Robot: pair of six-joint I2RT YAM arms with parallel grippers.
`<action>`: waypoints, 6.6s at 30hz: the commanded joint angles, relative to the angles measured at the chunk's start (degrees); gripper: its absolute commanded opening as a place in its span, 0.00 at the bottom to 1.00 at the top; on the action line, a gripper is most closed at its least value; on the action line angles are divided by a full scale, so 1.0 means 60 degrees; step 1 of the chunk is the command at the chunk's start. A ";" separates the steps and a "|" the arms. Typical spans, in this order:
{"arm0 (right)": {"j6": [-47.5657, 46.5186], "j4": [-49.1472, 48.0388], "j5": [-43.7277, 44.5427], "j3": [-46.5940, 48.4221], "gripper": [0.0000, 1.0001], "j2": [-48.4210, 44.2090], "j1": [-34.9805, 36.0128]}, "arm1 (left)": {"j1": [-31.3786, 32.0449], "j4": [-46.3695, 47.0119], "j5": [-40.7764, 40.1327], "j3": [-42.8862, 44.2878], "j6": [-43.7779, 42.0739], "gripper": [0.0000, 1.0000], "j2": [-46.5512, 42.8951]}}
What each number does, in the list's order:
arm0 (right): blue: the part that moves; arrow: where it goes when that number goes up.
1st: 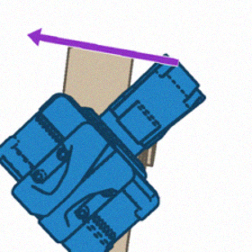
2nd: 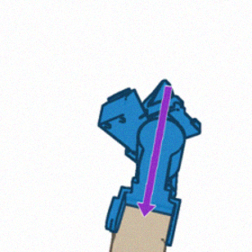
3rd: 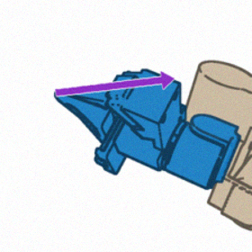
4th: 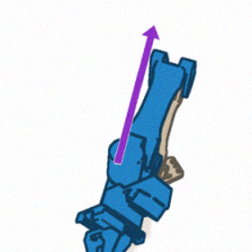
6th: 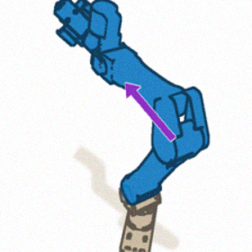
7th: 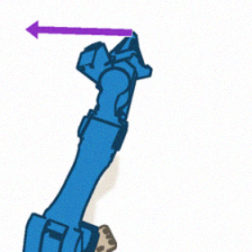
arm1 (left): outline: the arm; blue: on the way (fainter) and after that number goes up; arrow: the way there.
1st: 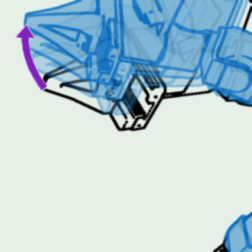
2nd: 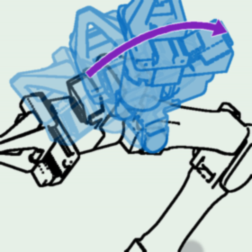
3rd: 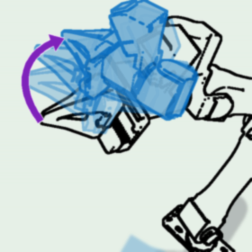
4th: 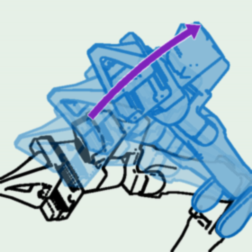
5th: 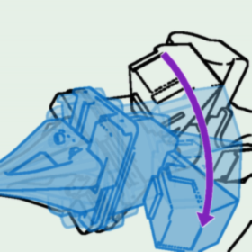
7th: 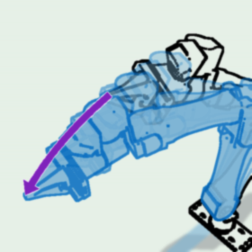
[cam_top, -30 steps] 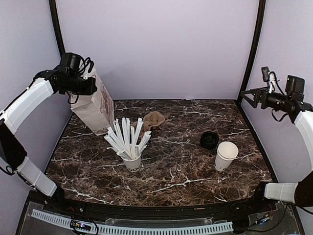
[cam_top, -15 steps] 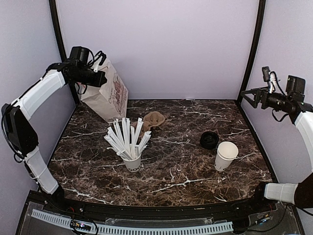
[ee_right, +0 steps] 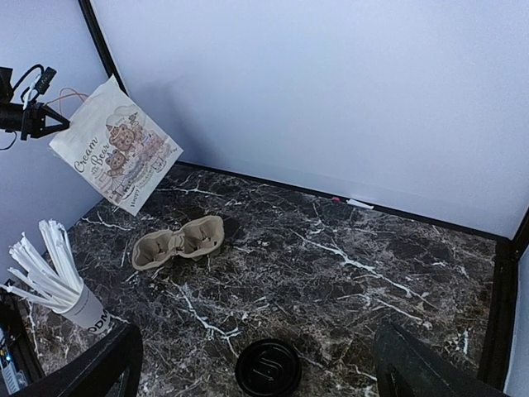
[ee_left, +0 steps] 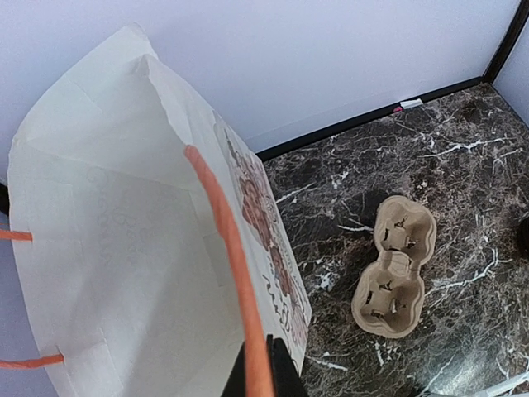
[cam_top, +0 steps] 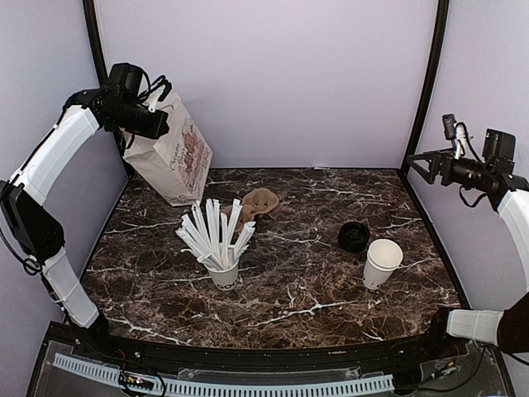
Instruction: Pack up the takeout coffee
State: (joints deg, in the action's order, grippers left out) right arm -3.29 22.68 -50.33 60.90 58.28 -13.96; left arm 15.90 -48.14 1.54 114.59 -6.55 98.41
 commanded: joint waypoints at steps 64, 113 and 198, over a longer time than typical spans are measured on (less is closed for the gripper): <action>-0.8446 0.9136 0.4716 0.0670 0.36 0.0865 0.4447 | 0.8401 0.4886 0.0714 -0.3856 0.2983 0.63 -0.1454; -0.7592 0.7274 0.6371 -0.0513 0.09 0.1864 0.6366 | 0.8453 0.7284 -0.0134 -0.4575 0.5298 0.65 -0.0488; -0.6322 0.7035 0.5530 0.0760 0.00 0.0687 0.6333 | 0.8513 0.8351 0.0315 -0.0826 0.8139 0.56 0.6243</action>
State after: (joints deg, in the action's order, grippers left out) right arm -41.28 67.05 -12.10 62.87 64.14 23.57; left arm 66.92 4.73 5.08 109.47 43.13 133.56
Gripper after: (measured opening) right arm 0.015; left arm 0.560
